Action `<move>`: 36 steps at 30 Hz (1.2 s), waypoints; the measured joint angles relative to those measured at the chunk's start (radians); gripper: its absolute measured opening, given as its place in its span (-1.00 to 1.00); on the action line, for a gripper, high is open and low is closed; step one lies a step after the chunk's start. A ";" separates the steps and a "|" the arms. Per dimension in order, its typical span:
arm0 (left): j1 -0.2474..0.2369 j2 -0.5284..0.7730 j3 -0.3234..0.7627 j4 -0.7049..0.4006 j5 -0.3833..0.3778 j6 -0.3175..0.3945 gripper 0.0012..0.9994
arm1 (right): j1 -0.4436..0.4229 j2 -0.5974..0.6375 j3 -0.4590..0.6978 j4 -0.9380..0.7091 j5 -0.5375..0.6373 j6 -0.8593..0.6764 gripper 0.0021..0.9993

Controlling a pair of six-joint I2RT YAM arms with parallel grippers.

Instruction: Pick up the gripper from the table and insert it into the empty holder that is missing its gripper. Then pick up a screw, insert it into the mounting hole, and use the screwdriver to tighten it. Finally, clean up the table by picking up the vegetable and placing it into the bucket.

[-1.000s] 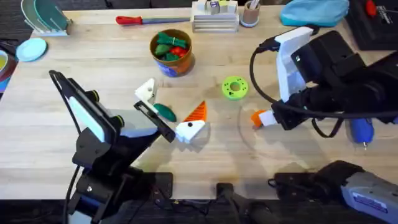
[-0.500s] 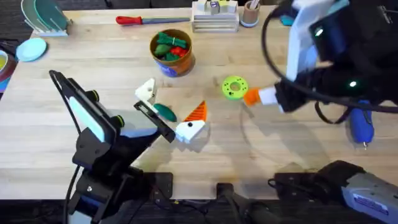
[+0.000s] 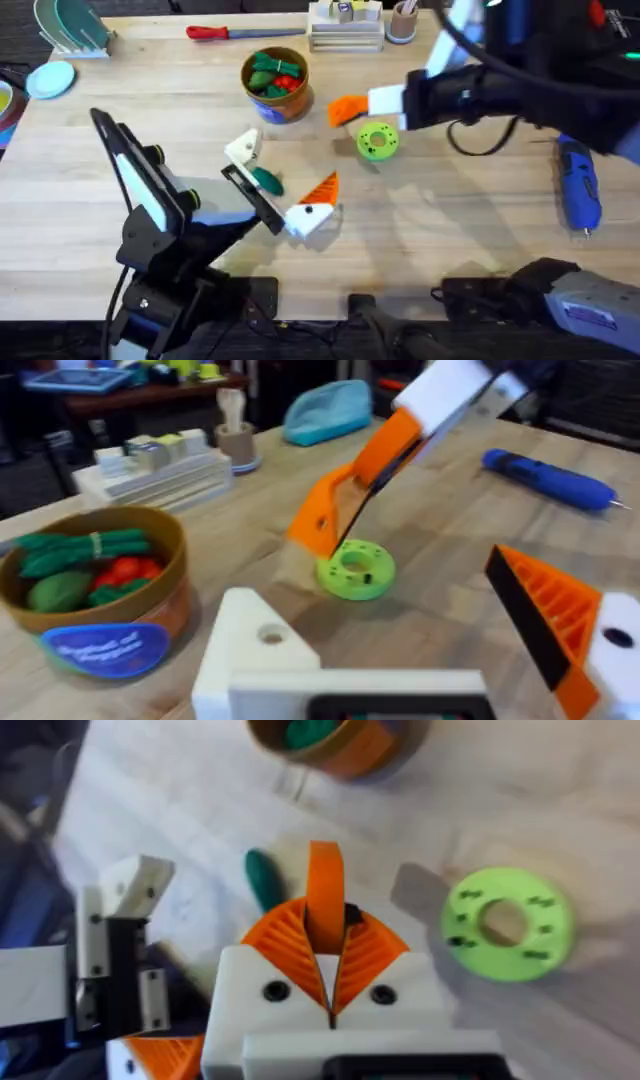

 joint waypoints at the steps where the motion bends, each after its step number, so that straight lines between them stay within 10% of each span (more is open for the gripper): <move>1: 0.000 0.000 0.000 0.000 0.026 0.000 0.99 | 0.000 0.030 0.000 0.002 -0.052 0.017 -0.99; 13: 0.000 0.000 0.000 -0.006 0.222 0.000 0.99 | 0.000 0.191 0.000 0.071 -0.575 0.084 -0.99; 36: 0.010 0.000 0.000 -0.006 0.186 -0.022 0.99 | 0.013 0.281 0.001 0.128 -0.736 0.143 -0.99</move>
